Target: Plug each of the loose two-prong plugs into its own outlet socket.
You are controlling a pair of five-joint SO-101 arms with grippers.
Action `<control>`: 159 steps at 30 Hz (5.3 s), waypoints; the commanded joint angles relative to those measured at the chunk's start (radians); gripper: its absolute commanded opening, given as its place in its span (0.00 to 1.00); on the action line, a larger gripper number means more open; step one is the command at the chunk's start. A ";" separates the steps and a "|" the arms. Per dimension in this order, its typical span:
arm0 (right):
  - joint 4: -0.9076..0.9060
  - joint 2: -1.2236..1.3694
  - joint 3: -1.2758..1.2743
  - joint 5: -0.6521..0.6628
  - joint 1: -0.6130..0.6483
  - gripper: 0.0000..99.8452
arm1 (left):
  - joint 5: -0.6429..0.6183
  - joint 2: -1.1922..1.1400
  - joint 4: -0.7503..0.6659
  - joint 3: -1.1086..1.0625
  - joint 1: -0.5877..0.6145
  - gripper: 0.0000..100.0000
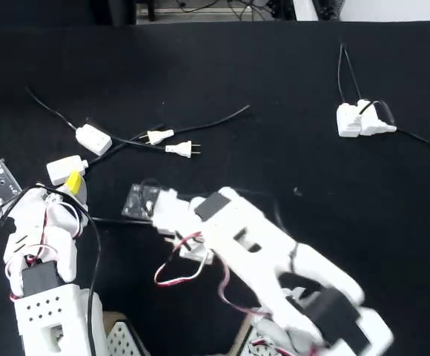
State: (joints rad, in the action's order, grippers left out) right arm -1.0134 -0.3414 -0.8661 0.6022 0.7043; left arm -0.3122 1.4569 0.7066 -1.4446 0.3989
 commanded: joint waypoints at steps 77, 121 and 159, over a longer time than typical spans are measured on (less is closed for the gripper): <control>0.327 -0.679 -0.182 -0.459 0.074 0.01 | 0.327 0.012 -0.032 -0.004 -0.466 0.23; 0.419 -0.142 0.004 -0.336 -0.028 0.14 | 0.318 0.012 -0.012 0.024 -0.254 0.23; -0.170 0.710 0.792 0.373 -0.199 0.10 | 0.318 0.014 -0.014 0.025 -0.254 0.23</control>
State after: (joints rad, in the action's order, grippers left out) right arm -1.1807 0.3767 -0.1511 0.9643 0.5585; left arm 0.0100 1.4615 0.6974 -1.4599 0.1350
